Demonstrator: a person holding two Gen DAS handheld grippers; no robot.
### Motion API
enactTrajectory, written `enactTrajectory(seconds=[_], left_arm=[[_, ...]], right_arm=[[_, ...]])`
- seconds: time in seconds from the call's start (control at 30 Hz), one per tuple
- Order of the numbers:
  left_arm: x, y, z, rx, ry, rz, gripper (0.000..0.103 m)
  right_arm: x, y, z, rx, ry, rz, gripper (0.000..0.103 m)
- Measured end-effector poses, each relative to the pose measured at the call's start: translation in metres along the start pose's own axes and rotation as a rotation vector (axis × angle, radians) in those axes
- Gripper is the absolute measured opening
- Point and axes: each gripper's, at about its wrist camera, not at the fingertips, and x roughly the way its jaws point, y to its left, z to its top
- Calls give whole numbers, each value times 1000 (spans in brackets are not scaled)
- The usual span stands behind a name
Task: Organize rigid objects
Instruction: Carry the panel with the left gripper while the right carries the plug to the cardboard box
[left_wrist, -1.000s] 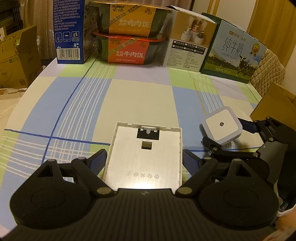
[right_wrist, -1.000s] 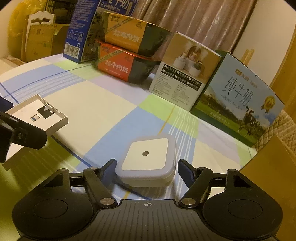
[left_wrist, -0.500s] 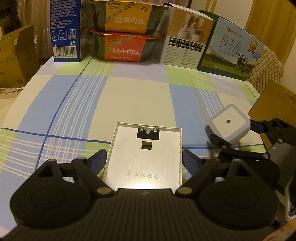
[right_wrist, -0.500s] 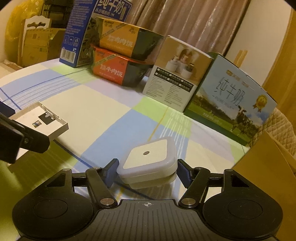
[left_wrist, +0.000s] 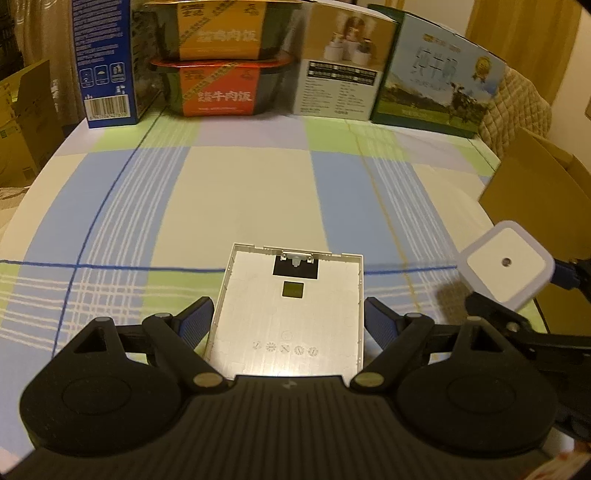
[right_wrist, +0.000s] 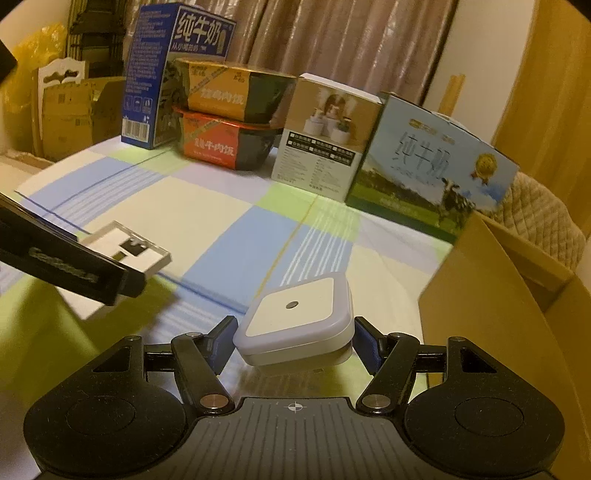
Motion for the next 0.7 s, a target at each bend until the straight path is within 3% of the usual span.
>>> enactTrajectory(seconds=[0.27,0.43,0.7], left_arm=[[-36,-30,-17,10,-4,4,84],[-78,-44,-26,-61,-28,-34,84],[-140,-71,-38,-52,-57,2,84]], right_arm=[[-58,-15,-10,75,9,11,64],[-96,-28,-12,139,6,30,64],[-164,-32,-10,204,-44,73,64]])
